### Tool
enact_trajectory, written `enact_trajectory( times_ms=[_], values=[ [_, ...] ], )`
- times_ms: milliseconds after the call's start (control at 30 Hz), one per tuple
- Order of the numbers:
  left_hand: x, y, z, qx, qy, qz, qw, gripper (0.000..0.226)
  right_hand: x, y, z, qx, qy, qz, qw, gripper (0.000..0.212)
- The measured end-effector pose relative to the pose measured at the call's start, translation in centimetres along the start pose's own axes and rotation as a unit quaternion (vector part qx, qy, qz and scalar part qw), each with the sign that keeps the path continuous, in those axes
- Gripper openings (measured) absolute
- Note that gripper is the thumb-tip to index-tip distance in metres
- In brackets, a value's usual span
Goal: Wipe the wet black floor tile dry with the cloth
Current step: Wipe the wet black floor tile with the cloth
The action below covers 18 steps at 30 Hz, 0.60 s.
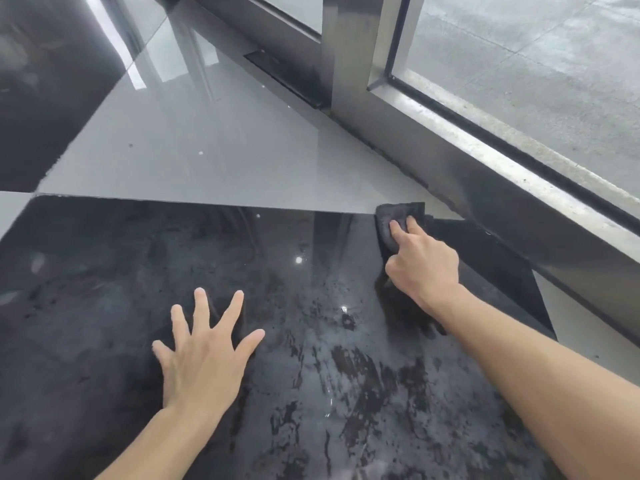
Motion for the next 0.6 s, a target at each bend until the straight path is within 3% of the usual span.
enact_trajectory(
  times_ms=[167, 433, 600],
  values=[
    [0.0, 0.2, 0.1, 0.007, -0.003, 0.005, 1.0, 0.068, 0.4, 0.4, -2.3, -0.019, 0.001, 0.006, 1.0, 0.068],
    [-0.2, 3.9, -0.1, 0.017, -0.029, 0.033, 0.999, 0.089, 3.2, 1.4, -10.8, -0.077, 0.038, -0.02, 0.996, 0.077],
    [-0.2, 5.1, 0.6, 0.02, -0.018, 0.03, 0.999, 0.091, 2.9, 2.1, -9.9, -0.081, 0.037, -0.033, 0.995, 0.076]
  ],
)
Point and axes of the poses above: each hand's wrist, its own z-axis towards the middle knuckle, its own x-axis out of the palm, y = z × x, the point moved 1 cm from there along z, towards the middle knuckle, and after that the axes turned 4 degrees about y, right-handed, at the moved point
